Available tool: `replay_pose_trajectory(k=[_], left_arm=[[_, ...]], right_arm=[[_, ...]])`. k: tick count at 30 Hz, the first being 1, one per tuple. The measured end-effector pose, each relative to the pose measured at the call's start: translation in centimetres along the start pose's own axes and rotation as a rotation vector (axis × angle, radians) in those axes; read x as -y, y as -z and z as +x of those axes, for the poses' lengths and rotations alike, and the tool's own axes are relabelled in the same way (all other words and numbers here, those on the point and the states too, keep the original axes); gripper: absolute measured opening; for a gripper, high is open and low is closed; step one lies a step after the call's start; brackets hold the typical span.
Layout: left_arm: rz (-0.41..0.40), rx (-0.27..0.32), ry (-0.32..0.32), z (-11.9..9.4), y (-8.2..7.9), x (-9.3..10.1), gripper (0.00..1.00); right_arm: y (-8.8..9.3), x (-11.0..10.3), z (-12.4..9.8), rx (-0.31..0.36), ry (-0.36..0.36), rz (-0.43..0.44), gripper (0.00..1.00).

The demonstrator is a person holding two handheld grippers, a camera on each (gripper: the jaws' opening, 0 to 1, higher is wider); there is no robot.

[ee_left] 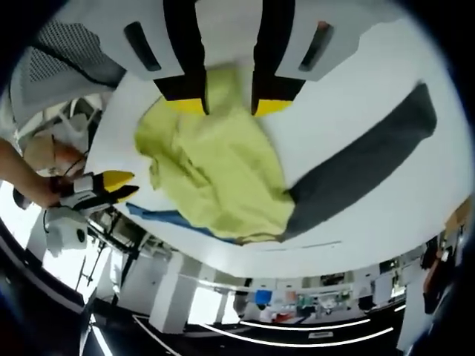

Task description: Fold the garment on the visible template until the final outline fits inside the template.

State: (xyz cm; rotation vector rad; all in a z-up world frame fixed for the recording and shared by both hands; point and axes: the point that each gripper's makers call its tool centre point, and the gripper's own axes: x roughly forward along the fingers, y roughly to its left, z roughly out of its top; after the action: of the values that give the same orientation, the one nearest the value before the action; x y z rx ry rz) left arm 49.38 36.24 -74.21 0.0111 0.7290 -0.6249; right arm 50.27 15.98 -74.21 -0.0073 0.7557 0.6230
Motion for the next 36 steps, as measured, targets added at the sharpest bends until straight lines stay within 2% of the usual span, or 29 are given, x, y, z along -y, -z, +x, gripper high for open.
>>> replay_pose_trajectory(k=[6,10,13,18,20,23,24,29,36], left_arm=[[0.051,-0.058,-0.022,-0.3,1.4,-0.7,0.23],[0.017,-0.073,-0.029,-0.1,2.3,-1.3,0.2],[-0.004,-0.078,-0.021,0.1,2.7,-1.3,0.18],[-0.019,-0.082,0.023,0.4,3.2,-0.5,0.13],[-0.04,-0.087,0.037,0.6,3.4,-0.2,0.07],[-0.058,-0.1,0.038,0.7,3.6,-0.1,0.03],[-0.061,-0.099,0.036,0.7,3.6,-0.1,0.02],[-0.061,-0.082,0.025,0.2,3.0,-0.2,0.01],[-0.127,0.009,0.022,-1.3,0.4,-0.5,0.0]], right_arm=[[0.5,1.2,0.9,0.013,-0.03,-0.001,0.28],[0.6,1.5,1.6,0.018,-0.075,-0.04,0.26],[0.3,1.4,2.1,0.035,-0.118,-0.032,0.25],[0.0,0.6,2.8,0.046,-0.188,-0.118,0.21],[0.3,0.4,3.2,0.035,-0.207,-0.127,0.17],[0.5,0.5,3.4,0.017,-0.207,-0.133,0.02],[0.6,0.6,3.4,0.016,-0.202,-0.131,0.0],[0.2,1.3,2.8,0.03,-0.18,-0.122,0.0],[-2.3,2.7,-0.3,0.115,-0.097,-0.123,0.0]])
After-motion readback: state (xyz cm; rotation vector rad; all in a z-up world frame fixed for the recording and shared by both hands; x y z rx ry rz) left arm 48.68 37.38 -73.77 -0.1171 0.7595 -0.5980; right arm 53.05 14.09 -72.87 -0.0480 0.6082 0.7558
